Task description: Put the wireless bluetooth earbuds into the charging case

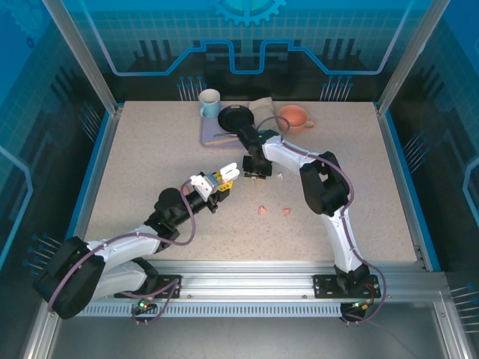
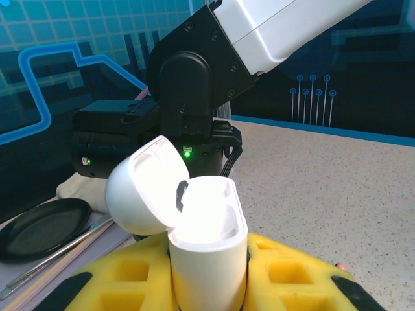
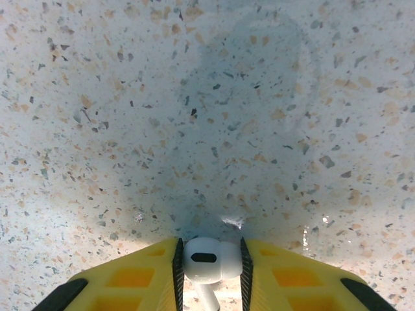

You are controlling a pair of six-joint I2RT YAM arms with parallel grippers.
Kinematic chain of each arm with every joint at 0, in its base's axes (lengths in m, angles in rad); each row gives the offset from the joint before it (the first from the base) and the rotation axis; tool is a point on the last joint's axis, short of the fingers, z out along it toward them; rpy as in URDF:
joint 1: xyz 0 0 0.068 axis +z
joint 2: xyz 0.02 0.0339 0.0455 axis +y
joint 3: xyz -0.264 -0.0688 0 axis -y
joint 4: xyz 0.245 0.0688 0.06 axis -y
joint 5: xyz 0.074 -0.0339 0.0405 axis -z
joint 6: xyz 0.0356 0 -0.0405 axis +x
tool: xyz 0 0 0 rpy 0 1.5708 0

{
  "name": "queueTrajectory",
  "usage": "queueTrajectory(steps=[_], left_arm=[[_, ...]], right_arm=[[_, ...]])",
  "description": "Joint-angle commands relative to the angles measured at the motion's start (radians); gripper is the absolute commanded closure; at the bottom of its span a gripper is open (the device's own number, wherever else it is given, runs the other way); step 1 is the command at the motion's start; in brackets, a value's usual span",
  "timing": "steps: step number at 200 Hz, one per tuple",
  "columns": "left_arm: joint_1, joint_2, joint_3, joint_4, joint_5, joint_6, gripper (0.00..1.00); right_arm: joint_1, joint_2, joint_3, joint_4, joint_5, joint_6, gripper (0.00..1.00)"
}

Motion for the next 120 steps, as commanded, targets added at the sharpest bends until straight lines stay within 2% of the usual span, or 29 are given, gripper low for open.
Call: queueTrajectory(steps=[1,120], left_arm=[[-0.002,-0.011,0.037,0.003,0.007,-0.003,1.00],[-0.001,-0.002,0.044,-0.004,-0.012,-0.022,1.00]], right_arm=[[-0.002,-0.012,0.006,-0.011,0.013,0.001,0.73],[-0.031,-0.126,-0.110,0.064,0.044,-0.012,0.75]])
